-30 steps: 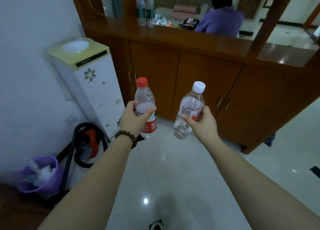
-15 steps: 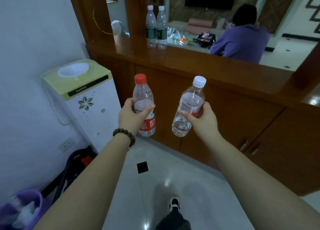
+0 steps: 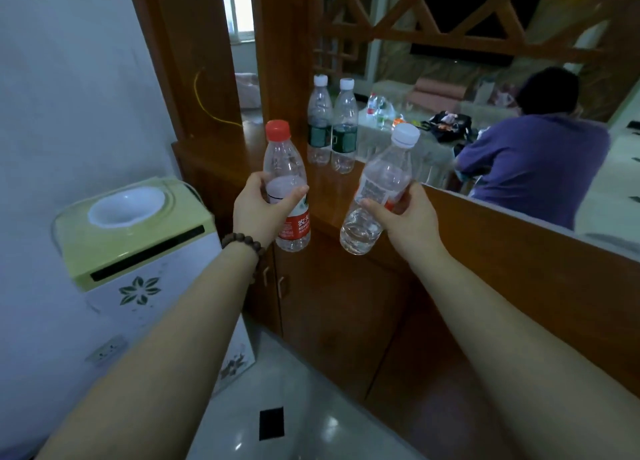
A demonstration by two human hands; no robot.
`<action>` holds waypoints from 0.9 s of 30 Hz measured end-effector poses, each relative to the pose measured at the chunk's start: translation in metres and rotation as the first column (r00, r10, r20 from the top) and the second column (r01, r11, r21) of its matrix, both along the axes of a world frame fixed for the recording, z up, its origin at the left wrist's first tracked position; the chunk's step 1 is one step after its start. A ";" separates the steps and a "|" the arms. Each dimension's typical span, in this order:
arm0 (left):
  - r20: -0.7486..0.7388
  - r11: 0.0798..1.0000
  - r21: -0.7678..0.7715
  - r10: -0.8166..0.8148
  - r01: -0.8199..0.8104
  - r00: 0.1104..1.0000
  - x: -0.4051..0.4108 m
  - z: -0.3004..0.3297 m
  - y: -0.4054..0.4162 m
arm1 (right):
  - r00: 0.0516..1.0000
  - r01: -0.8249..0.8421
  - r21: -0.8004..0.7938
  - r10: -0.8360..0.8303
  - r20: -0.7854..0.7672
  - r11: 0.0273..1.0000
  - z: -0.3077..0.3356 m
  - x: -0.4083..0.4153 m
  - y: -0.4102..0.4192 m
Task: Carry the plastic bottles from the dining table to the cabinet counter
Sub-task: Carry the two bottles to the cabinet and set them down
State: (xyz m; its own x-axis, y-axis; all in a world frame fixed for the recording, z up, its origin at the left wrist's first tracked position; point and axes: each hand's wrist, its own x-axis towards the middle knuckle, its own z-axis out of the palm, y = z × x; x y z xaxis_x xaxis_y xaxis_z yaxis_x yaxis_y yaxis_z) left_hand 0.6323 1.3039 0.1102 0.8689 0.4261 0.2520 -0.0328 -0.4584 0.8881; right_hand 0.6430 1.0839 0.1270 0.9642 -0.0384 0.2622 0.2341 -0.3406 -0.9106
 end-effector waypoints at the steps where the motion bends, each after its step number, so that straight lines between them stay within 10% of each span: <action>1: 0.006 1.000 0.007 0.002 -0.002 1.000 0.015 0.005 0.004 | 1.000 -0.003 -0.003 0.003 0.007 1.000 0.002 0.014 0.002; 27: -0.010 0.973 0.089 -0.214 0.214 0.977 0.258 -0.011 0.062 | 0.999 -0.018 -0.155 0.012 -0.043 0.988 -0.016 0.220 0.093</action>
